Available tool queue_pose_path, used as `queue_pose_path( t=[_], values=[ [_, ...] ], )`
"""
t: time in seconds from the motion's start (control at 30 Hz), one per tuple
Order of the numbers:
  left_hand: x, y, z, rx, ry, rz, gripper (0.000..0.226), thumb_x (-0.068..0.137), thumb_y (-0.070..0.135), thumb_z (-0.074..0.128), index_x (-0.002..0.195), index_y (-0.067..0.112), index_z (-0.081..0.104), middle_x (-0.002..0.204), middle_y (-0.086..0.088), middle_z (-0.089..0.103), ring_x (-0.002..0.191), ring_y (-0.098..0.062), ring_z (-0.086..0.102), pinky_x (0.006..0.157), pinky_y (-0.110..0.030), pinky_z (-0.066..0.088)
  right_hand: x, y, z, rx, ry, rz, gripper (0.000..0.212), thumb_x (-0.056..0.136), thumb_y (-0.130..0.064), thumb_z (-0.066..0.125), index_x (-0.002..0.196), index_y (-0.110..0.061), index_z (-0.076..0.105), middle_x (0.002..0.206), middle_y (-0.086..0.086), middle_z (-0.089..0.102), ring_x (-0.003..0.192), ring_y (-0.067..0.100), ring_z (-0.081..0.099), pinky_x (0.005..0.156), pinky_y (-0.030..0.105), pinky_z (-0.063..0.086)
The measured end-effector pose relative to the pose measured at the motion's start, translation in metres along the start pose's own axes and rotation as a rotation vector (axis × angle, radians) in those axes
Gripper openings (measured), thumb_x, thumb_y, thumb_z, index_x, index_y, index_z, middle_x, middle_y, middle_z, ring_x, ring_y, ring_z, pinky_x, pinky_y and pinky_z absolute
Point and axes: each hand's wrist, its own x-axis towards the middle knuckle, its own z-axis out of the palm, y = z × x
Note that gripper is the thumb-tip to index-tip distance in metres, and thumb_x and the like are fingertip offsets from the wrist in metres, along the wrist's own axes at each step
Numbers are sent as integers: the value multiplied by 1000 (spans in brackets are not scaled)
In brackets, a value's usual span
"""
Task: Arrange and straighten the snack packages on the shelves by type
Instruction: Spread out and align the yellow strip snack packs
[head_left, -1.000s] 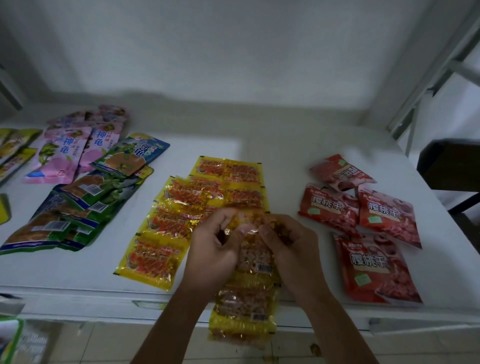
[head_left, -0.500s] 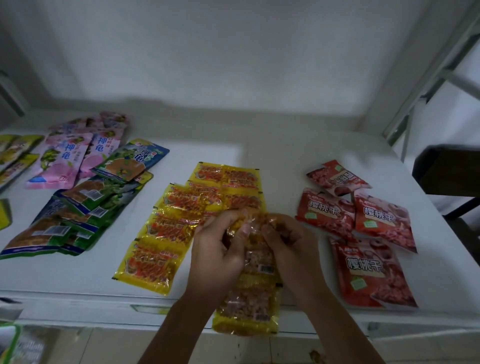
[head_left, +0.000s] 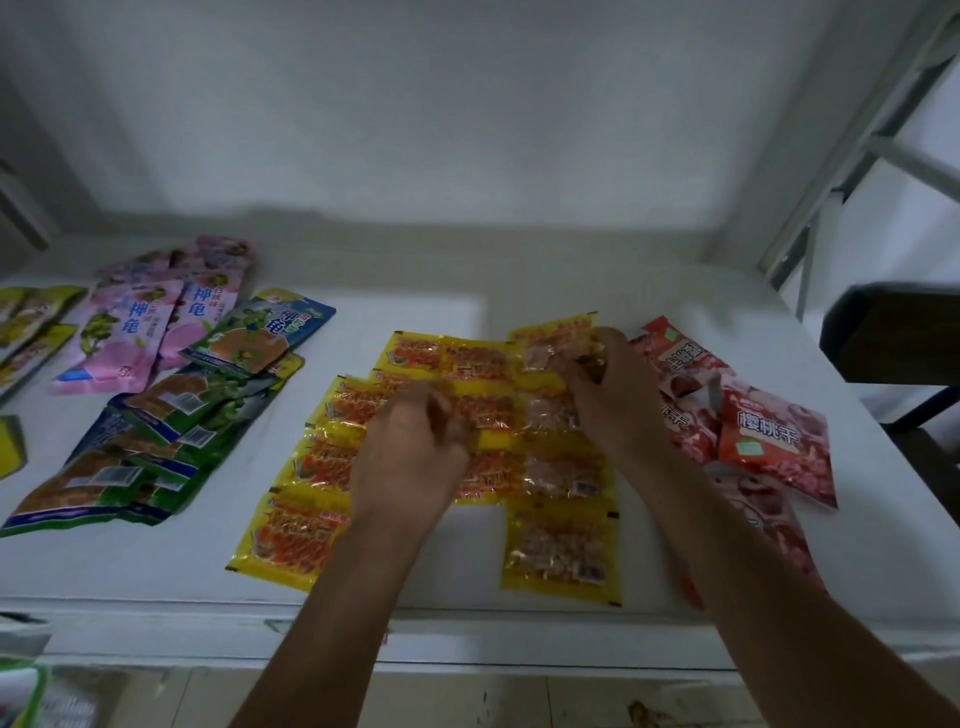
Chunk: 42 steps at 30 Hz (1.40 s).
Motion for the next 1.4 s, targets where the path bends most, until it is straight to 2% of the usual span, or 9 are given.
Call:
queue_pose_path(
  t=[0.07, 0.13, 0.23, 0.37, 0.8, 0.9, 1.0, 1.1, 1.4],
  values=[
    [-7, 0, -2, 133, -38, 7, 27, 92, 48, 72, 104, 26, 61, 100, 6, 67, 96, -22, 65, 81, -39, 56, -2, -2, -1, -54, -16, 47, 74, 104, -44, 62, 163, -17, 26, 159, 9, 43, 148, 25, 39, 115, 39, 37],
    [-11, 0, -2, 223, -70, -2, 51, 87, 63, 72, 115, 23, 59, 112, 1, 64, 106, -26, 61, 85, -43, 56, -10, -5, -1, -108, -18, 56, 80, 104, -41, 61, 166, -21, 14, 170, 7, 25, 157, 28, 20, 124, 46, 25],
    [-11, -2, -2, 289, -98, -25, 74, 82, 66, 75, 136, 19, 55, 132, -4, 57, 127, -29, 53, 99, -47, 53, -28, -2, 6, -222, 53, -58, 56, 102, -24, 62, 154, -14, 44, 155, 12, 42, 147, 31, 33, 119, 45, 32],
    [-7, -10, -2, 288, -28, -23, 64, 83, 60, 78, 126, 15, 64, 126, -6, 60, 121, -30, 56, 96, -45, 53, -62, -2, 35, -265, 77, -246, 23, 94, -20, 59, 113, -15, 72, 117, 6, 65, 113, 29, 56, 97, 43, 46],
    [-11, -47, -3, -92, 200, 119, 32, 81, 32, 86, 89, 32, 55, 90, 17, 61, 94, -20, 56, 82, -47, 51, -79, -14, 65, -611, 34, -193, 63, 97, -62, 34, 107, -13, 73, 126, 11, 61, 117, 32, 51, 97, 47, 43],
    [-15, -47, -3, -209, 218, 189, 27, 84, 26, 84, 88, 31, 58, 87, 15, 61, 88, -15, 59, 76, -41, 51, -81, -21, 65, -466, 56, -205, 57, 97, -63, 40, 105, -19, 75, 120, 5, 63, 115, 28, 52, 98, 43, 40],
    [-16, -40, -1, -525, 239, 60, 23, 87, 12, 83, 90, 25, 64, 78, 11, 60, 73, -12, 59, 70, -29, 52, -82, -36, 64, 44, -19, 8, 38, 97, -52, 60, 123, -26, 70, 125, -8, 63, 120, 13, 55, 104, 37, 45],
    [-21, -34, 0, -771, 257, -22, 21, 87, -1, 79, 92, 13, 64, 75, -2, 51, 67, -8, 49, 66, -19, 51, -82, -47, 64, 453, 19, 204, 48, 91, -33, 77, 136, -29, 60, 124, -14, 64, 108, 3, 63, 90, 31, 56],
    [-23, -44, -2, -701, 140, -56, 22, 89, 12, 80, 104, 21, 67, 79, -1, 47, 67, -5, 45, 62, -18, 44, -84, -36, 74, 705, -45, 195, 39, 90, -7, 79, 120, -27, 66, 85, -8, 79, 79, 0, 73, 65, 12, 52]
  ],
)
